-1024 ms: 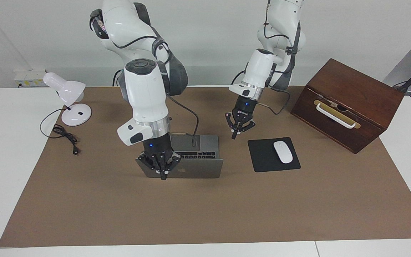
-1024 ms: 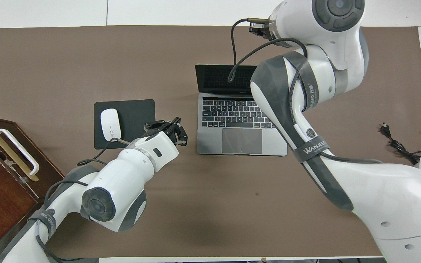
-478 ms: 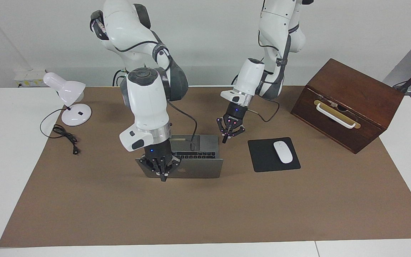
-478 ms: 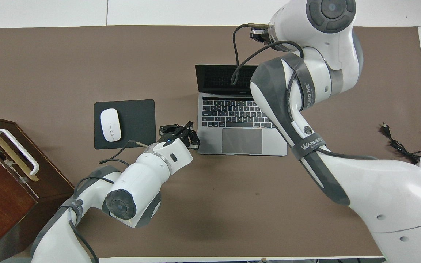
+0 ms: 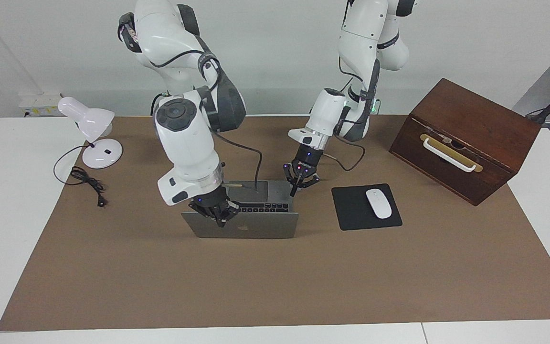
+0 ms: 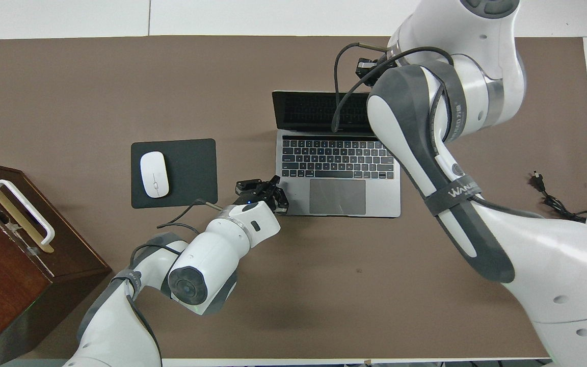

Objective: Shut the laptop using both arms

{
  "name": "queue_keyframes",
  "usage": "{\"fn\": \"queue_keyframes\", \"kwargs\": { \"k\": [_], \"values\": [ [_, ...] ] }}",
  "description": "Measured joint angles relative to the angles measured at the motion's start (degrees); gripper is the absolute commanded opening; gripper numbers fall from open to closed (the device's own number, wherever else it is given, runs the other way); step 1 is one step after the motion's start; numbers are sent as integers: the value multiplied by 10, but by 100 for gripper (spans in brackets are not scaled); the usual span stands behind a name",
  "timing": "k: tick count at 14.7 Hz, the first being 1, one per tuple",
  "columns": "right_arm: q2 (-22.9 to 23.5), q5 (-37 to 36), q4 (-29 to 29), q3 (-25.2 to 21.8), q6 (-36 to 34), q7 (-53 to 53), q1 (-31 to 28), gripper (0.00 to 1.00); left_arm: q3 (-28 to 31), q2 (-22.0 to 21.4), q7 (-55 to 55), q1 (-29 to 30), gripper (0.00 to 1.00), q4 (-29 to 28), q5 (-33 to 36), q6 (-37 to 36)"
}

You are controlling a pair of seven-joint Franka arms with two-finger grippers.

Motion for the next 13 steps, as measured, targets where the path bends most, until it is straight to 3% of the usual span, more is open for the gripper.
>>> {"fn": "queue_keyframes", "kwargs": {
  "k": [3,13],
  "values": [
    [-3,2,-3,2,-32,0,-5,0,0,9,0,-5,0,1,0,8],
    [-7,2,-13,3,-31,0,-9,0,1,20,3,-11,0,0,0,8]
  ]
}}
